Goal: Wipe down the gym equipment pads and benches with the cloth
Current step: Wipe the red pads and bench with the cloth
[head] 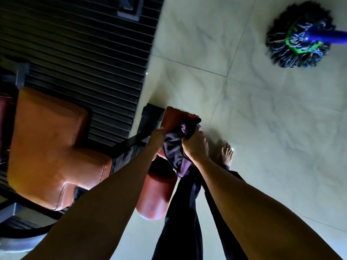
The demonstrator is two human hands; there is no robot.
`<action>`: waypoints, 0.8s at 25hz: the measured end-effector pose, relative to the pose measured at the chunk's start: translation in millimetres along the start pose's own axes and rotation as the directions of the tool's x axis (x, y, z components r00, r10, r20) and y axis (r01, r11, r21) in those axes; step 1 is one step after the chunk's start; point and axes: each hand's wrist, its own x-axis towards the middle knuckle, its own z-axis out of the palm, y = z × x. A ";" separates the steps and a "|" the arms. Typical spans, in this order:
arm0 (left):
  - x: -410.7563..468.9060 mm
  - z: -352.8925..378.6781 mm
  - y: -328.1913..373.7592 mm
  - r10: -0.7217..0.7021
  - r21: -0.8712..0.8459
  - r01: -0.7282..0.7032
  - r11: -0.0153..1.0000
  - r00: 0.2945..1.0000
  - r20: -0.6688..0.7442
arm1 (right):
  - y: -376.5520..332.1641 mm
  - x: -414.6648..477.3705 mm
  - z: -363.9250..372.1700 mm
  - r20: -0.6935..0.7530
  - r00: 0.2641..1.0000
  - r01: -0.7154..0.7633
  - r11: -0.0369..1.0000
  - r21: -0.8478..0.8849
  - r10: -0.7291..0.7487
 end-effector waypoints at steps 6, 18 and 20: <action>-82.8 -15.9 91.1 0.119 -0.018 -0.120 0.993 0.991 -0.058 | -52.5 14.8 -64.8 -0.018 0.944 0.319 0.923 -0.218 -0.330; -179.8 -68.5 230.9 0.324 0.288 -0.249 0.925 0.912 -0.251 | -180.4 27.1 -227.2 0.178 0.796 0.564 0.604 -0.563 -0.578; -205.6 -76.1 260.3 0.376 0.340 -0.280 0.898 0.890 -0.258 | -201.8 14.2 -258.3 0.159 0.775 0.579 0.586 -0.567 -0.612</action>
